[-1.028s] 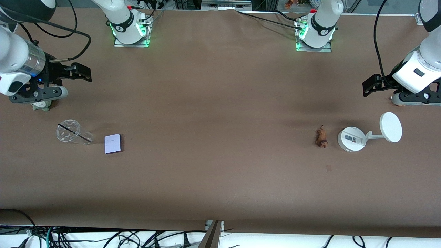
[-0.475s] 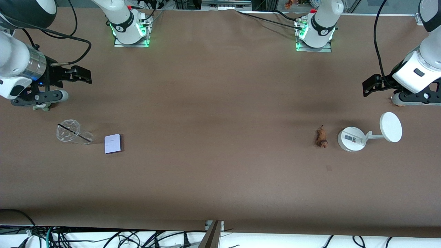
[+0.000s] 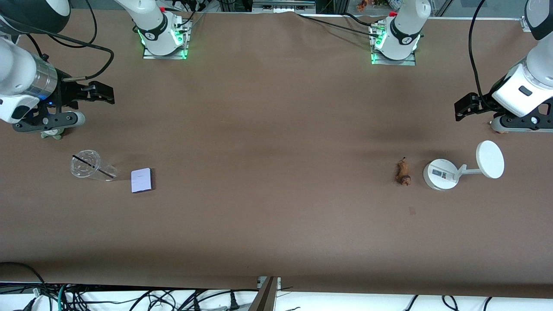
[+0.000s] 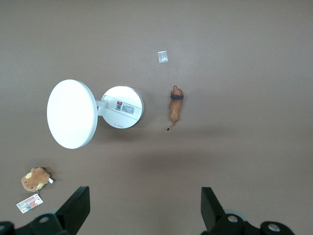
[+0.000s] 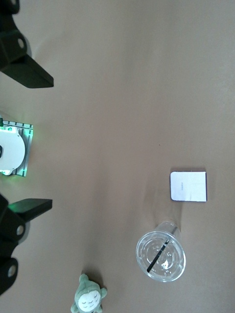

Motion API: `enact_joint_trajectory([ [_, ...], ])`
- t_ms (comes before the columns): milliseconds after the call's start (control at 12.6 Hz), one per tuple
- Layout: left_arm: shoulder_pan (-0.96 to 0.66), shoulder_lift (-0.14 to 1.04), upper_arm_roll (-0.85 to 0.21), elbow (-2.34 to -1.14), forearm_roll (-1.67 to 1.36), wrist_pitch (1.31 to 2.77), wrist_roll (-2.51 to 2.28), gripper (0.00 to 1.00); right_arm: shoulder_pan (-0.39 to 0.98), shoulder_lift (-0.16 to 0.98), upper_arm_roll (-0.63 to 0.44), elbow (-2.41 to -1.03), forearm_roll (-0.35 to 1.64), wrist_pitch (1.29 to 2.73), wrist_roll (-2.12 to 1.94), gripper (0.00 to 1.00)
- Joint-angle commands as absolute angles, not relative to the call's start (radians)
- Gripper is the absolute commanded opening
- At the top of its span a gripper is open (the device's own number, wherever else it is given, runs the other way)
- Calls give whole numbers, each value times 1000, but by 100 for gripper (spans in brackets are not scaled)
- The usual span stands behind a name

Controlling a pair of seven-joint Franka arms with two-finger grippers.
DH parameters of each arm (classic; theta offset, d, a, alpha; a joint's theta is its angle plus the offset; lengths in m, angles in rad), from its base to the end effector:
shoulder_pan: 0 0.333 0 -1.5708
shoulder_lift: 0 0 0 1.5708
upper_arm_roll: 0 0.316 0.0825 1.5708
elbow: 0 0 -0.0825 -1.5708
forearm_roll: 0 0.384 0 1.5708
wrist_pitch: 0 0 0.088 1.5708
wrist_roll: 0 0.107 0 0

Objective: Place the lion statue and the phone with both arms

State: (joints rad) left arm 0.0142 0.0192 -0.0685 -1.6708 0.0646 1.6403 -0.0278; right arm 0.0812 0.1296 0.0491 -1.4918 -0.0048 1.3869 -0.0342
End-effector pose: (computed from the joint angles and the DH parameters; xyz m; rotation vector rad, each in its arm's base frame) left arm 0.5618 -0.0237 0.5726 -3.0753 0.0501 0.0723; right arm 0.5665 0.0719 0.5742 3.1000 0.2556 -0.3658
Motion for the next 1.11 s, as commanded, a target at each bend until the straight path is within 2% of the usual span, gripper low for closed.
enact_joint_trajectory([
  [0, 14, 28, -71, -1643, 64, 1614, -14, 100, 77, 6, 51, -1641, -5, 1485, -31, 100],
  [158, 14, 28, -71, -1643, 64, 1614, -14, 100, 72, -35, 51, -1673, -5, 1537, -38, 100],
  [316, 14, 28, -71, -1643, 64, 1614, -14, 100, 71, -58, 51, -1671, -6, 1526, -31, 100],
  [1028, 14, 28, -71, -1643, 64, 1609, -17, 100, 69, -28, 49, -1621, 3, 1463, -31, 100],
])
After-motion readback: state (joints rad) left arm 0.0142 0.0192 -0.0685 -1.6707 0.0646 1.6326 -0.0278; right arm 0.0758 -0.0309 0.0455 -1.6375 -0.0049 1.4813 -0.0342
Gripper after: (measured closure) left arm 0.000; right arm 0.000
